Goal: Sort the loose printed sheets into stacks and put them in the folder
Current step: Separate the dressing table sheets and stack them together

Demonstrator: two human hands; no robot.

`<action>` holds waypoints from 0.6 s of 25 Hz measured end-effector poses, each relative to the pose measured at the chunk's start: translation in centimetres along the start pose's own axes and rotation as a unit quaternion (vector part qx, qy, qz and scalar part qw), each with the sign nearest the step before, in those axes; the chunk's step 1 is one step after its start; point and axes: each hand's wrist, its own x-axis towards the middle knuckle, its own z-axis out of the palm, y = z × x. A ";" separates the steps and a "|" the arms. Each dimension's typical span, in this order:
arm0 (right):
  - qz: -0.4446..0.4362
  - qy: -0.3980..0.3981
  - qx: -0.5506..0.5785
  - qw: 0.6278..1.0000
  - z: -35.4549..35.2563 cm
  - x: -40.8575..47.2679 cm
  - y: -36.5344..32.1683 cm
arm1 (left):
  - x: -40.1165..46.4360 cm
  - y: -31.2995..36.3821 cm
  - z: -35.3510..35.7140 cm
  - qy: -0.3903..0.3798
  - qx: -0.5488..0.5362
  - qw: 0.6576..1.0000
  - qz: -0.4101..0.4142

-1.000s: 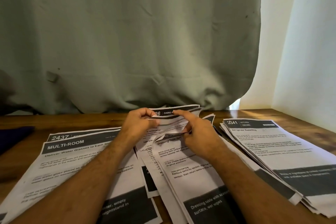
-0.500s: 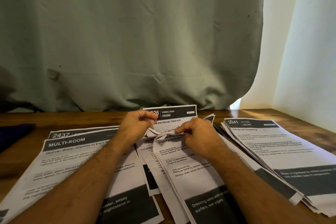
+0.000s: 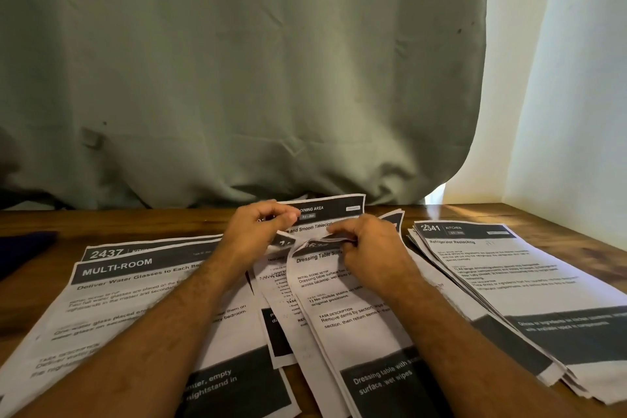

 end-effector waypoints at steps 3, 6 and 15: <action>-0.023 0.014 0.046 0.999 -0.2 -0.2 0.3 | -0.5 -0.2 -1.0 -0.097 -0.082 0.989 -0.071; -0.018 0.001 0.040 0.999 -0.2 -0.3 0.4 | -0.1 -0.5 -1.4 -0.045 -0.027 0.995 -0.080; -0.050 -0.038 -0.026 0.998 0.5 -0.2 0.0 | 0.0 -0.1 -1.3 -0.038 -0.051 0.993 -0.102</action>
